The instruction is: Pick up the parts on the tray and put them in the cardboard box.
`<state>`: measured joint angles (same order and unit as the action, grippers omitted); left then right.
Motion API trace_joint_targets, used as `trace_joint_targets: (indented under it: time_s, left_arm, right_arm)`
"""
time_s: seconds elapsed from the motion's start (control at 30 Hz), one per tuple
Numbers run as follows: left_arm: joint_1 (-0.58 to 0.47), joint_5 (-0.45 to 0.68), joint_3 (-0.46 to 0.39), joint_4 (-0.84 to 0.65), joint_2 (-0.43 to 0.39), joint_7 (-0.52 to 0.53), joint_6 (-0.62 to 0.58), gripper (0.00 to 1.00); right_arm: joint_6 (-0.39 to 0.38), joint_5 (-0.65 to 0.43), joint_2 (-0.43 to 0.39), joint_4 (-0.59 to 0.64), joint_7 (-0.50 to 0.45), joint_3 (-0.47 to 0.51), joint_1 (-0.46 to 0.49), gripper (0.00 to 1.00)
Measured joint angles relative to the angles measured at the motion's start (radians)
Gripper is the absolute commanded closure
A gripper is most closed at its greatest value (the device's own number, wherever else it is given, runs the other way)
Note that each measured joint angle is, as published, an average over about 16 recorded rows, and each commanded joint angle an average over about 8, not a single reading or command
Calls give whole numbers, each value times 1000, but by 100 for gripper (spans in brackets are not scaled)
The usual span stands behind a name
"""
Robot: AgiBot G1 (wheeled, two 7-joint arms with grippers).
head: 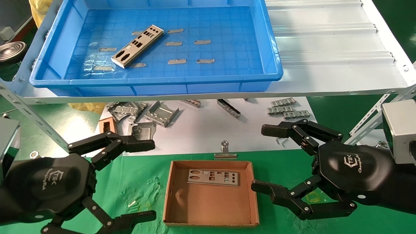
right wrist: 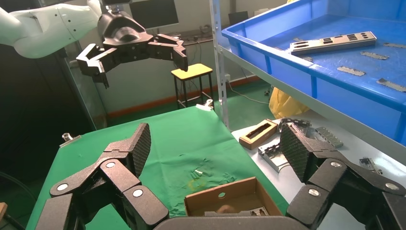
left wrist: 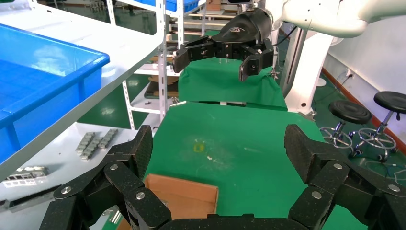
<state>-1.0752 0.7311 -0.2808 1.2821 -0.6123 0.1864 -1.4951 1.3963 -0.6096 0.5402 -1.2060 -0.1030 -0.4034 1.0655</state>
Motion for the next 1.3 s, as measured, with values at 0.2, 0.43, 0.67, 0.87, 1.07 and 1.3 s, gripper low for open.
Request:
trace_joint_targets:
  time_s: [0.2,0.43,0.67,0.87,1.07,1.3]
  left_arm:
    - [0,0,0,0,0,0,0,0]
    - [0,0,0,0,0,0,0,0]
    - [0,0,0,0,0,0,0,0]
    - [0,0,0,0,0,0,0,0]
    - [0,0,0,0,0,0,0,0]
    - [0,0,0,0,0,0,0,0]
  right_arm:
    - [0,0,0,0,0,0,0,0]
    - [0,0,0,0,0,0,0,0]
    - [0,0,0,0,0,0,0,0]
    - [0,0,0,0,0,0,0,60]
    - [0,0,0,0,0,0,0,100]
    - [0,0,0,0,0,0,0,100]
